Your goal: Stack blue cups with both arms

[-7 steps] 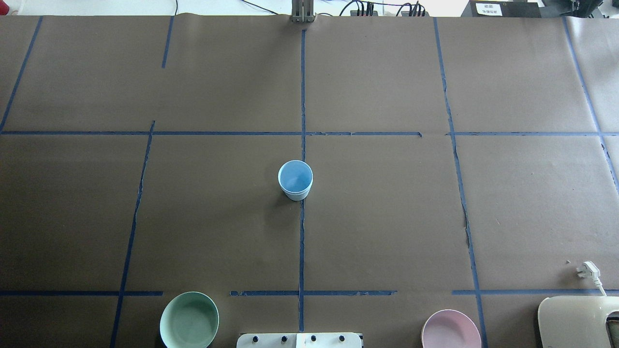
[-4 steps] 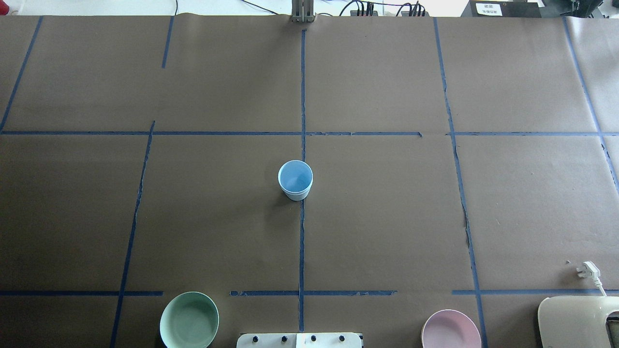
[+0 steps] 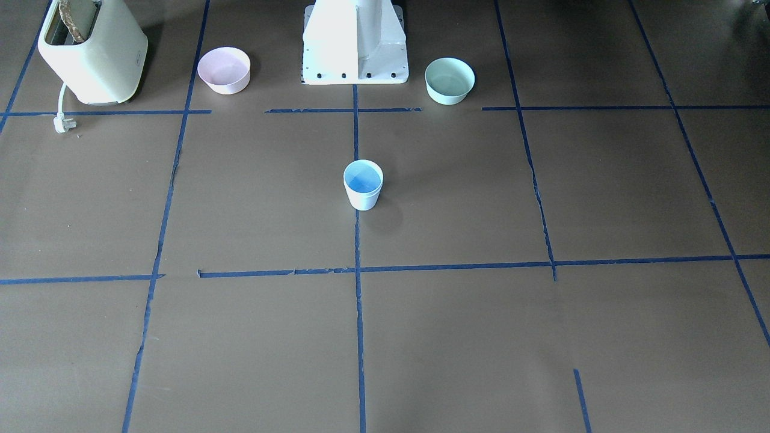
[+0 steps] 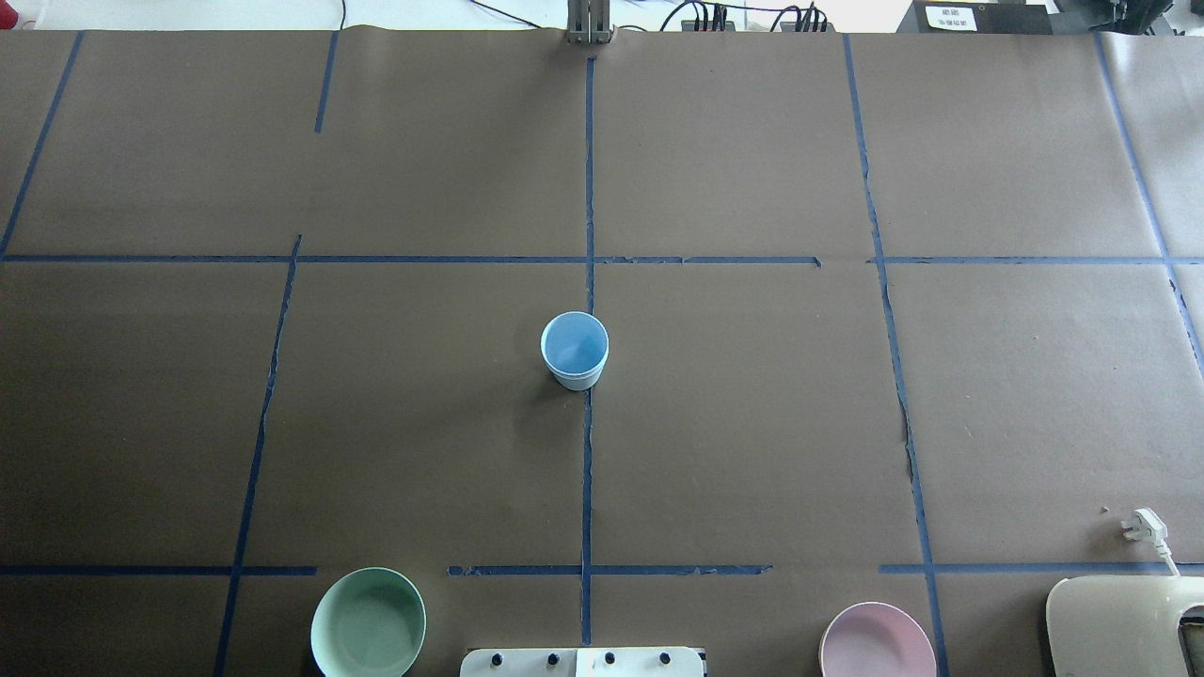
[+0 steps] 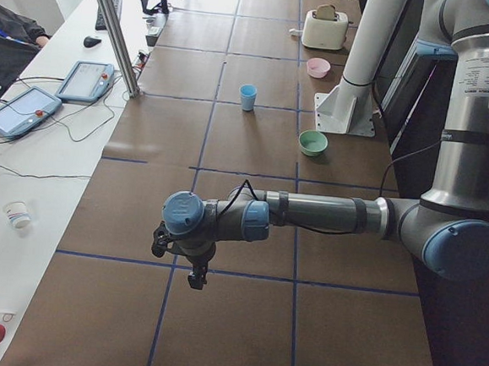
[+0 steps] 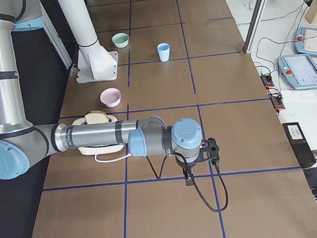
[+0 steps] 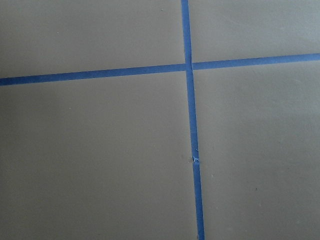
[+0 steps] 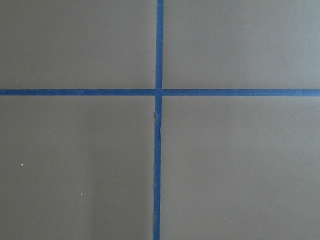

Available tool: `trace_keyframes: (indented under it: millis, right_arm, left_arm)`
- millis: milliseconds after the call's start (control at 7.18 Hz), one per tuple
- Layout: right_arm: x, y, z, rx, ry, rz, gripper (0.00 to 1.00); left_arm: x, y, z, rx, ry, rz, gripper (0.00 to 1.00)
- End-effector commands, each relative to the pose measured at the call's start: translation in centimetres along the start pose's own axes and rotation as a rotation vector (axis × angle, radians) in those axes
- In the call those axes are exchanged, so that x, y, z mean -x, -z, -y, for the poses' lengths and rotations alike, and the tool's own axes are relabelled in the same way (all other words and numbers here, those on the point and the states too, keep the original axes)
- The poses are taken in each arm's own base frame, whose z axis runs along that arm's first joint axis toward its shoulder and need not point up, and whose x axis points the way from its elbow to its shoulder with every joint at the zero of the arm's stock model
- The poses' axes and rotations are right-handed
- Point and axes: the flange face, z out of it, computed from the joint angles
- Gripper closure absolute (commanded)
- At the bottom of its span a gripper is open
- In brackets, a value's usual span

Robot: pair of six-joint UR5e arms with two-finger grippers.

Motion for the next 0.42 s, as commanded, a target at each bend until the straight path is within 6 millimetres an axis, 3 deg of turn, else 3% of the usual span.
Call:
trace_keyframes:
  millis: [0,278]
  right_arm:
    - [0.01,0.28,0.06,-0.006,-0.001,0.001,0.0]
    - [-0.09,0.39,0.04,-0.008,-0.003,0.001,0.0]
  left_arm:
    - [-0.05,0.05,0.04,-0.001,-0.001,0.0,0.0]
    - [0.0,0.0,0.03,0.0,0.0,0.0,0.0]
